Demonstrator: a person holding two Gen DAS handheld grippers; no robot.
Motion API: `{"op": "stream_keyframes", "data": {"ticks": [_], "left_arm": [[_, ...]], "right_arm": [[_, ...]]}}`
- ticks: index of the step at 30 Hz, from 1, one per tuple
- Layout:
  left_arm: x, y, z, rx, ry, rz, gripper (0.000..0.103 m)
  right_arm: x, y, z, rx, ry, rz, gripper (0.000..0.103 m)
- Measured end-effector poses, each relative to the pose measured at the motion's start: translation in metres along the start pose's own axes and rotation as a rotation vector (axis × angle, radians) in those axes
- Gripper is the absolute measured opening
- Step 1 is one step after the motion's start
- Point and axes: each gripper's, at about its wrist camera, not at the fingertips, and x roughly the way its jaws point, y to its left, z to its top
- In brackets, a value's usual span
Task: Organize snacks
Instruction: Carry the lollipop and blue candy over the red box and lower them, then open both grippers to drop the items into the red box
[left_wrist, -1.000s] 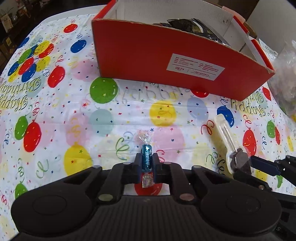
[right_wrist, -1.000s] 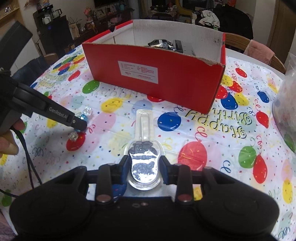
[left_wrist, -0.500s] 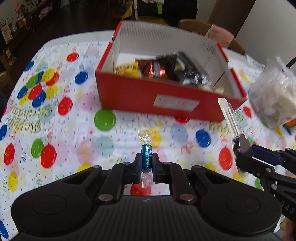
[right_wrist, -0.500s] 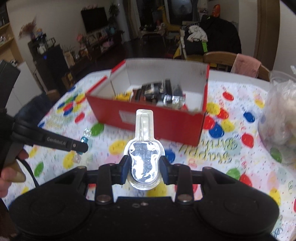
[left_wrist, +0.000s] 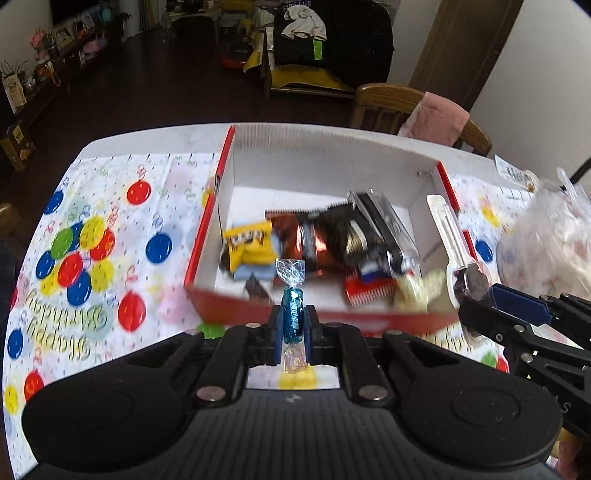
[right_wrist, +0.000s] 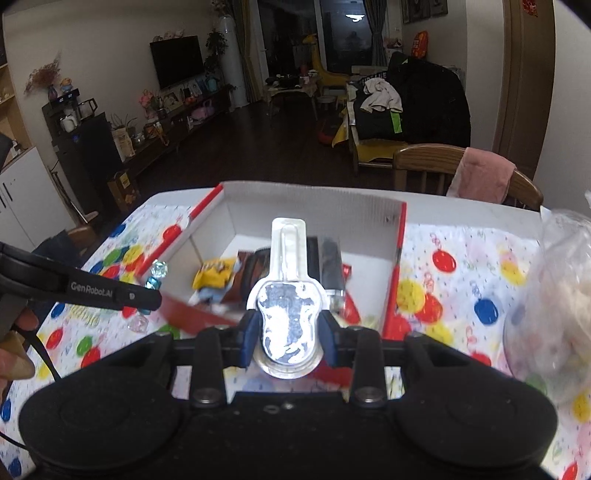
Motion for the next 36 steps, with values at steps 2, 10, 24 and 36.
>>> {"op": "stream_keyframes", "data": {"ticks": [2, 10, 24, 36], "left_arm": [[0.008, 0.001, 0.012, -0.001, 0.002, 0.012, 0.011], [0.043, 0.002, 0.051, 0.001, 0.039, 0.033, 0.011], [0.104, 0.005, 0.064, 0.009, 0.175, 0.071, 0.011], [0.117, 0.009, 0.050, -0.002, 0.195, 0.090, 0.011]], "right_arm": [[0.012, -0.003, 0.010, 0.009, 0.008, 0.005, 0.033], [0.062, -0.006, 0.034, 0.003, 0.069, -0.011, 0.033], [0.115, -0.011, 0.044, 0.023, 0.183, -0.038, 0.033], [0.120, -0.008, 0.042, -0.004, 0.193, -0.034, 0.036]]}}
